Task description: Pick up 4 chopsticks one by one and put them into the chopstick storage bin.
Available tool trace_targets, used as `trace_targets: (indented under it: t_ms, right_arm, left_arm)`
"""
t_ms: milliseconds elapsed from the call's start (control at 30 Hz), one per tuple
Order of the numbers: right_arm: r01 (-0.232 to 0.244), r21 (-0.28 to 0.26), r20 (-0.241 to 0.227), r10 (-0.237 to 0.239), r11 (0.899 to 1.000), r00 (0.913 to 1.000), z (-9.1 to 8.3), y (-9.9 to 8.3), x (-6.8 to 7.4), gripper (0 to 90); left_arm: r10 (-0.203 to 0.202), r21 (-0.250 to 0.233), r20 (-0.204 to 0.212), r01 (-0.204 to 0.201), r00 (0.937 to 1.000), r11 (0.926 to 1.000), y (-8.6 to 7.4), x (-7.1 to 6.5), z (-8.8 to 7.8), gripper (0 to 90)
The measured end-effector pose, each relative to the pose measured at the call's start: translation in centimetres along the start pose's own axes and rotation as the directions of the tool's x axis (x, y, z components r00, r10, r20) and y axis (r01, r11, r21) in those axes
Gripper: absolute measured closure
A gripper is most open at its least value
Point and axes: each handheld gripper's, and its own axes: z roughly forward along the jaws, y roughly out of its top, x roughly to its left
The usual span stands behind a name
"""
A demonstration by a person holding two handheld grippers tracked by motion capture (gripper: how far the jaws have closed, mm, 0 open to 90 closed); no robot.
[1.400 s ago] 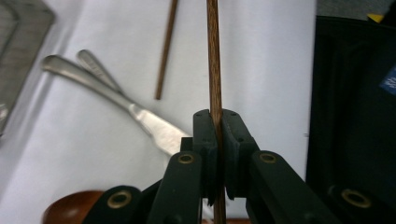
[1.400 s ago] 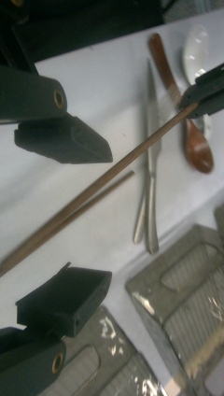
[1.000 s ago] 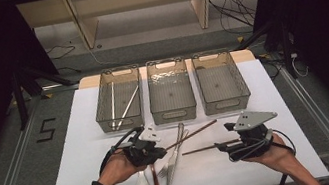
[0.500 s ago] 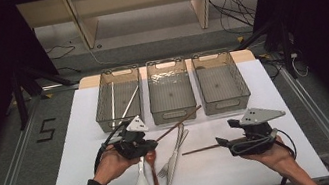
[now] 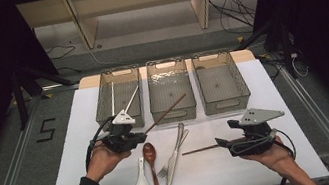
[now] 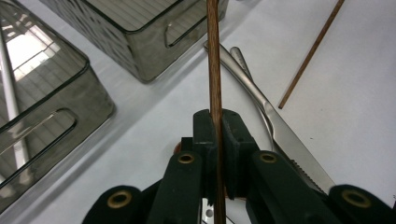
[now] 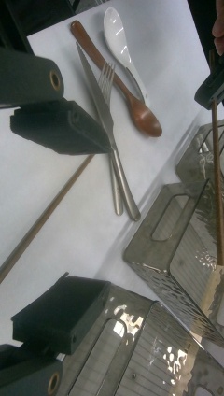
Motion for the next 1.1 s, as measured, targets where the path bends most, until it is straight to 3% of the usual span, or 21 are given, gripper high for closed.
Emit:
trace_targets:
  t_ms: [600,967,1100]
  right_arm:
    - [0.001,0.001,0.005,-0.001,1.000,1.0000,0.1,-0.1,-0.1,28.8]
    - [0.002,0.009,0.004,-0.002,1.000,1.0000,0.2,-0.1,-0.2,28.5]
    - [0.001,0.010,0.005,-0.001,1.000,1.0000,0.2,-0.1,-0.2,28.5]
  left_arm:
    - [-0.062,-0.058,-0.060,0.059,0.9963,0.9966,0.0,2.2,-1.9,85.0]
    - [-0.161,-0.116,-0.130,0.146,0.9784,0.9824,0.3,5.2,-3.0,85.0]
    - [-0.180,-0.127,-0.146,0.162,0.9727,0.9785,0.5,6.1,-3.1,85.0]
